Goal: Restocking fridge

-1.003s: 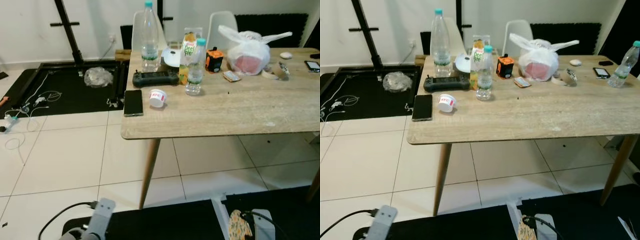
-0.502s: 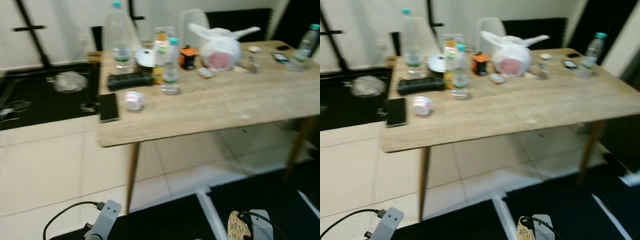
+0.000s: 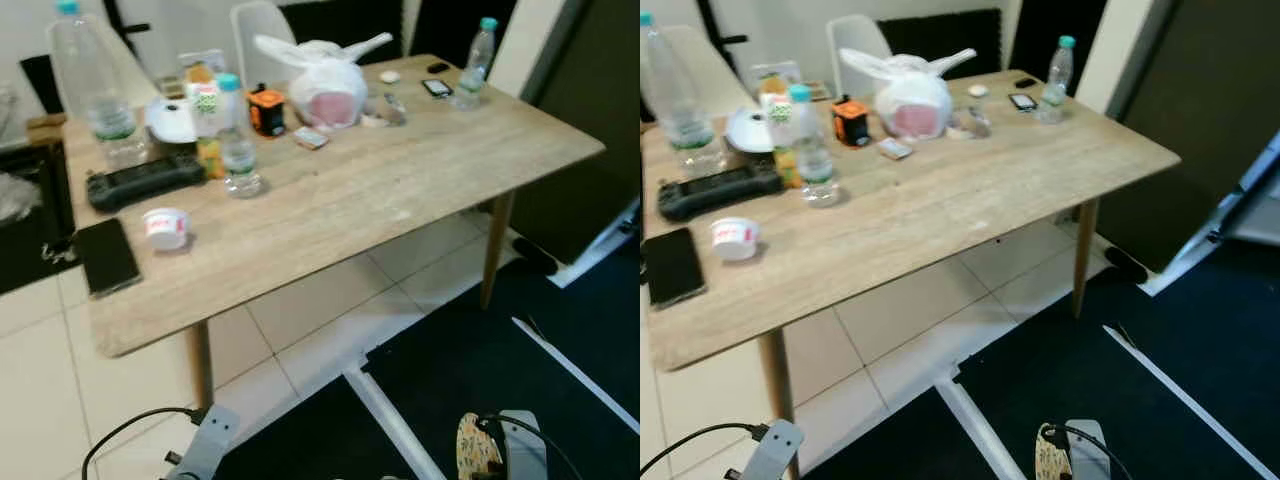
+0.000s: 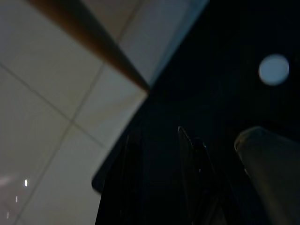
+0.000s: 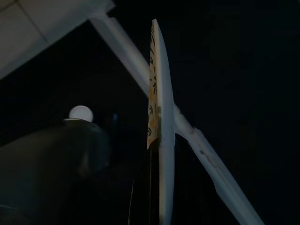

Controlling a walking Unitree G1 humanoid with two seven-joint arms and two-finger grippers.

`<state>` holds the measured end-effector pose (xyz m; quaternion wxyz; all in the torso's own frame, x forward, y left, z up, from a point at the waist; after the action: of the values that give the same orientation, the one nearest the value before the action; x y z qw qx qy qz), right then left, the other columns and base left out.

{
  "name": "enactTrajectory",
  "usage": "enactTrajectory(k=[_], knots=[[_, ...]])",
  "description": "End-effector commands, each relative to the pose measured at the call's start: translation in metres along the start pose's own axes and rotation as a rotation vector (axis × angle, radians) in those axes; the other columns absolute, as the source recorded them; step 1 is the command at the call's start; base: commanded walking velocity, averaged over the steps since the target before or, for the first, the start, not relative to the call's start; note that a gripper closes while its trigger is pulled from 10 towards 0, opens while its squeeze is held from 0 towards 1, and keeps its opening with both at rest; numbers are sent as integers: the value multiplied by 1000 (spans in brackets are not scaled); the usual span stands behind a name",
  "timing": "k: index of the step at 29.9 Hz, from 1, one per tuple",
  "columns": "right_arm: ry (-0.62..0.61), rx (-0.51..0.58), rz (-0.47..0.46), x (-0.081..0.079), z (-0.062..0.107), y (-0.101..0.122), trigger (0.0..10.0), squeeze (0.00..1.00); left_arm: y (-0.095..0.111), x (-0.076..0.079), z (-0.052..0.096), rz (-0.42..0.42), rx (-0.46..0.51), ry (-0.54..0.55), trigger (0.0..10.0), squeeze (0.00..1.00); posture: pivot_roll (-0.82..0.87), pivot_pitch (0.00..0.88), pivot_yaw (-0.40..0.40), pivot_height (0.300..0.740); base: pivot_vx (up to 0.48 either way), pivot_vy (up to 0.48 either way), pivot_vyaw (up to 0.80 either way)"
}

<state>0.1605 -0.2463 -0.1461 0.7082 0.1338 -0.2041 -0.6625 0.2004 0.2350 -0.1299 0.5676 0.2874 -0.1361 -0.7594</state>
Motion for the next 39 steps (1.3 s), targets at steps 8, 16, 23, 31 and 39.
enactTrajectory(k=[8, 16, 23, 31, 39], knots=[[-8, 4, -16, 0, 0, -3, 10000, 0, -20, -1, 4, -8, -54, 5, 10000, 0, 43, 28, -48, 740, 0, 0, -756], [-5, 9, -18, -1, 0, -1, 10000, 0, -23, -2, 4, -14, -64, 7, 10000, 0, 47, 28, -49, 740, 0, 0, -756], [-4, 8, -17, -1, 0, -1, 10000, 0, -24, -2, 5, -15, -65, 9, 10000, 0, 48, 29, -50, 740, 0, 0, -756], [-3, 7, -16, -2, 0, -1, 10000, 0, -23, -3, 4, -17, -63, 11, 10000, 0, 49, 27, -50, 740, 0, 0, -756], [-3, 11, -17, -2, 0, 1, 10000, 0, -22, -4, 4, -21, -61, 12, 10000, 0, 49, 21, -47, 740, 0, 0, -756]])
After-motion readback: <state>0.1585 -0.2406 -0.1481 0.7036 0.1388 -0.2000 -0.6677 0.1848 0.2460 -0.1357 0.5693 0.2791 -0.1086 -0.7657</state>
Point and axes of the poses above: a point about 5 cm out from each wrist's last joint towards the gripper, its own z axis pointing back from the gripper into the wrist, its own y axis along the axis of the wrist's last joint, x = y × z, the point moved 6 cm from there along -z, pointing out of the wrist towards the gripper, and after that the axes turned 7 degrees about z, right-handed, at the moved point
